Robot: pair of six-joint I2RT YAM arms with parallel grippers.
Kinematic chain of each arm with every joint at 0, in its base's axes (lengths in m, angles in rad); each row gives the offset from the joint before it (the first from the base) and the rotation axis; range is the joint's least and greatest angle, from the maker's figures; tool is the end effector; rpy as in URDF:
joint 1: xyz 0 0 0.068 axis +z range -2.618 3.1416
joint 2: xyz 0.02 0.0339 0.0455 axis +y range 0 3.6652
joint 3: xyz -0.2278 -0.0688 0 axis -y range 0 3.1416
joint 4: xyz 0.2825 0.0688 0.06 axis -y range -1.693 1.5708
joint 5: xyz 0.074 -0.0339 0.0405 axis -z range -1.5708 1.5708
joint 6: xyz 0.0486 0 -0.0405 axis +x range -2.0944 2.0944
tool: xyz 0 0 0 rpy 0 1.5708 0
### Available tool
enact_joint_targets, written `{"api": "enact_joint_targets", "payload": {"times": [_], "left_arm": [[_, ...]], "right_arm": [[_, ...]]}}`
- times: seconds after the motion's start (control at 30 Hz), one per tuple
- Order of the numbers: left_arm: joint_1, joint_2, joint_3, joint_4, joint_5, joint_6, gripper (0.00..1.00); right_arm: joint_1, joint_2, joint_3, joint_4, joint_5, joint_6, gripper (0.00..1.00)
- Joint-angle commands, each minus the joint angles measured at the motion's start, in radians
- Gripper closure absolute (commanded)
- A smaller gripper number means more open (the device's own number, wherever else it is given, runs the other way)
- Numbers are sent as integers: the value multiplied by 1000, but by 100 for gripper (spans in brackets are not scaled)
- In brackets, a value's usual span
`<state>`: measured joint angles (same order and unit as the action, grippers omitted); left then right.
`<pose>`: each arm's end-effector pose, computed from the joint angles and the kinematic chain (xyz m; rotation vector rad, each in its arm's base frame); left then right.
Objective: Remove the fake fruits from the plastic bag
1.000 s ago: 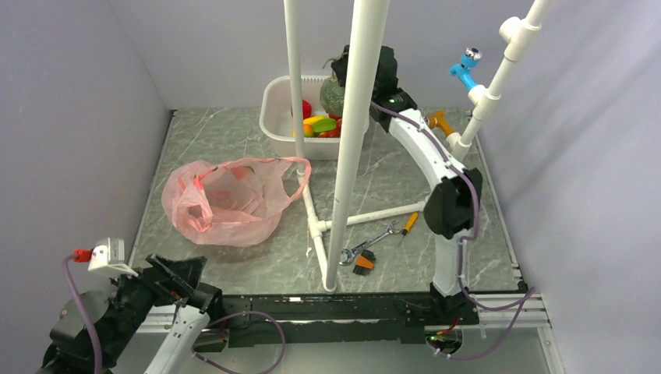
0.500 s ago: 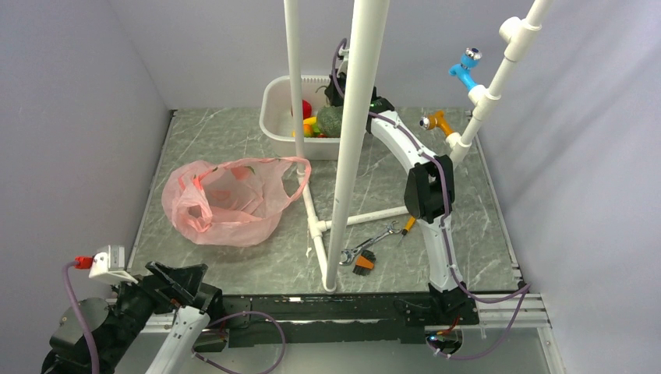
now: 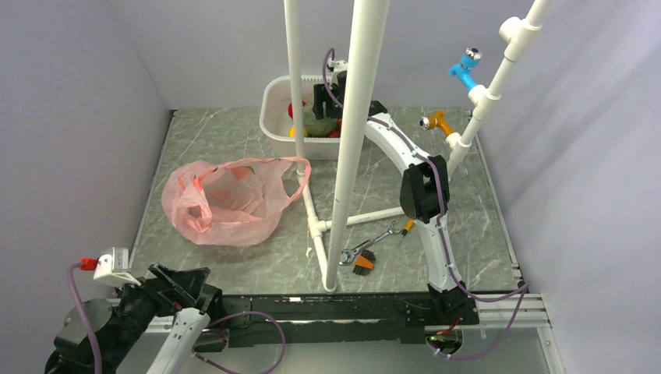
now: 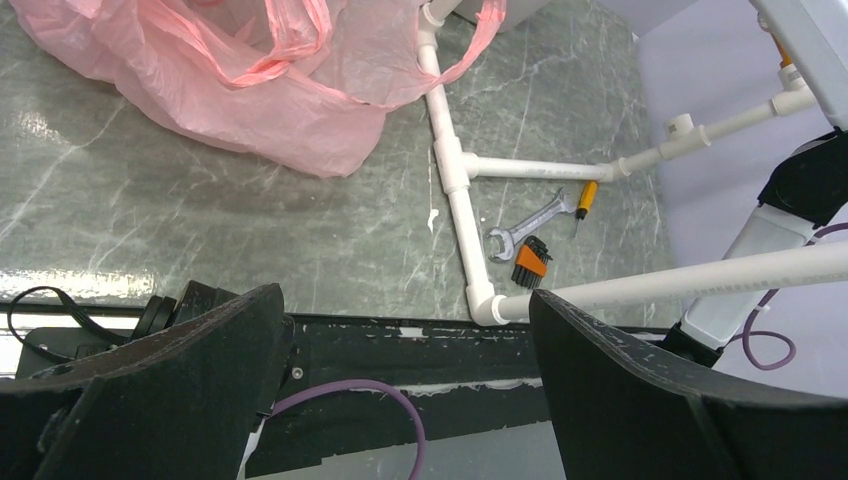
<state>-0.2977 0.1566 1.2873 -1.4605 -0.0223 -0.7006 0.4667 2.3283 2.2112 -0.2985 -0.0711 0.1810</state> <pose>-0.0216 0.0078 0.3905 -0.4064 1.9122 -0.6496 0.5130 0.2623 0.2561 -0.3336 1.9907 0.4865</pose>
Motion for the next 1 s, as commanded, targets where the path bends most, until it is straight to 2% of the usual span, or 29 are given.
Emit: {"api": "enact_joint_targets", "payload": {"times": [0.0, 0.13, 0.4, 0.53, 0.73, 0.97], "left_arm": [[3, -12, -17, 26, 30, -5, 1], [3, -17, -14, 31, 26, 3, 1], [3, -11, 9, 65, 25, 42, 1], [3, -14, 11, 116, -17, 54, 0], [2, 3, 11, 206, -23, 89, 1], [2, 40, -3, 332, 3, 106, 1]], "right_arm": [[11, -58, 51, -88, 59, -40, 23], [15, -173, -55, -132, 89, -37, 17], [18, -666, -668, 10, 129, 44, 9], [29, -950, -903, -5, 141, 60, 4], [32, -1323, -1107, -190, 189, 79, 1], [31, -1751, -1176, -412, 212, 163, 0]]}}
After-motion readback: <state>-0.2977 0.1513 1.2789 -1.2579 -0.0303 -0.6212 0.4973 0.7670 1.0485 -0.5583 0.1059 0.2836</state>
